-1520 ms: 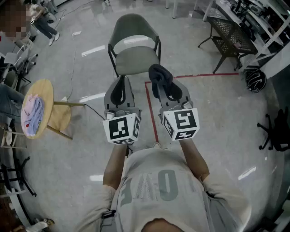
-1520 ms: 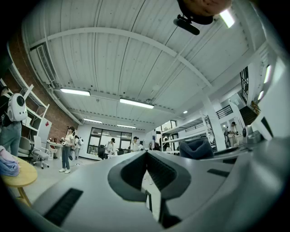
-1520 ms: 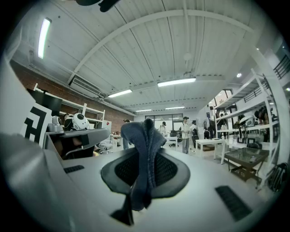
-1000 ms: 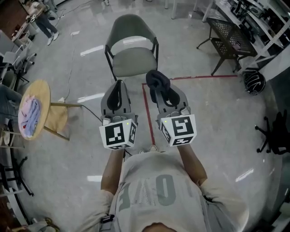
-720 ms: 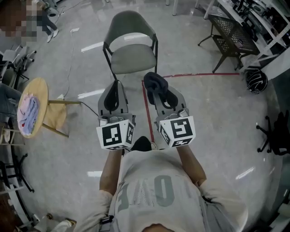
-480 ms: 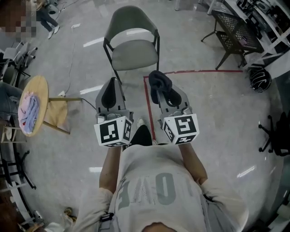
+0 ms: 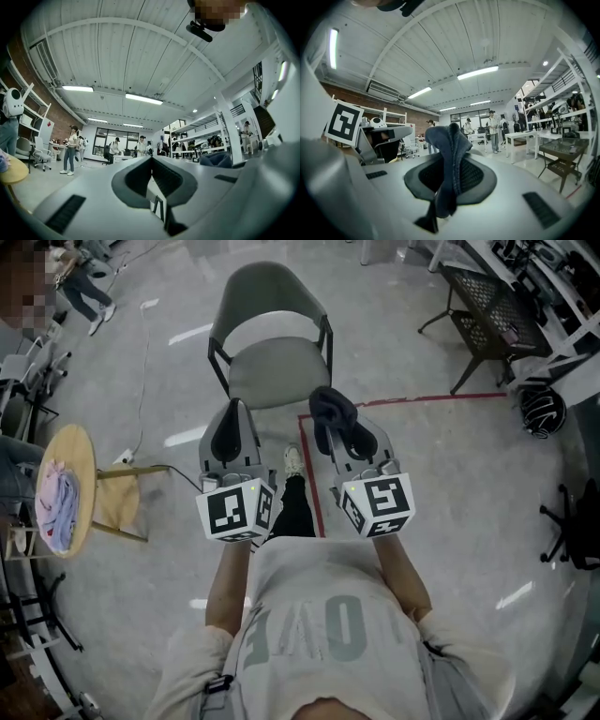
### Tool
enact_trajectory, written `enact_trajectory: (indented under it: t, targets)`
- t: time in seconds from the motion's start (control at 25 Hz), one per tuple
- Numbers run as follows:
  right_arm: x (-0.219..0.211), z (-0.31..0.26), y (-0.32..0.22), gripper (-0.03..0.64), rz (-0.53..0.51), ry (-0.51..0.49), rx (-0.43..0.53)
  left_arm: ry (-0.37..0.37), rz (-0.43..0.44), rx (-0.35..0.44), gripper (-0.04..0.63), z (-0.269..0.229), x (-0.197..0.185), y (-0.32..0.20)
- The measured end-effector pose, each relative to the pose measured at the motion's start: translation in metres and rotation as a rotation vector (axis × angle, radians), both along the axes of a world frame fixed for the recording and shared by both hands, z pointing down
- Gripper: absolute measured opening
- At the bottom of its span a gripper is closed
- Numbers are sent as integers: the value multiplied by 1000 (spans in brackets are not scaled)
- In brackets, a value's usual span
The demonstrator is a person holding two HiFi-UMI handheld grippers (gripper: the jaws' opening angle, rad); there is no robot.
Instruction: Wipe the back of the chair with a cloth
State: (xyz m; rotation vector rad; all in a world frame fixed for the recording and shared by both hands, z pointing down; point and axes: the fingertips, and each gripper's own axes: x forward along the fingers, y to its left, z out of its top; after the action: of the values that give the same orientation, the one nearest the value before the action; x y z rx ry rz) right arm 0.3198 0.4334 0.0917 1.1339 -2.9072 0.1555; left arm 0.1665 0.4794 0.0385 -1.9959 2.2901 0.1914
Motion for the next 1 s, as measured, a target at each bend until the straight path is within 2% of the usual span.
enact_trajectory:
  t: [0.2, 0.48, 0.68, 0.84, 1.0]
  targets:
    - [-45, -7, -95, 60, 19, 2, -1, 5, 5, 17, 14, -9, -48, -95]
    - [-147, -43, -238, 59, 24, 9, 44, -17, 7, 74, 15, -45, -144, -230]
    - [-208, -54, -309, 60, 23, 24, 55, -18, 4, 93, 15, -55, -203, -298]
    - [-233, -52, -344, 60, 23, 41, 40, 1, -1, 78, 14, -49, -228, -337]
    - [-238, -45, -377, 59, 16, 61, 15, 33, -11, 53, 15, -39, -232, -368]
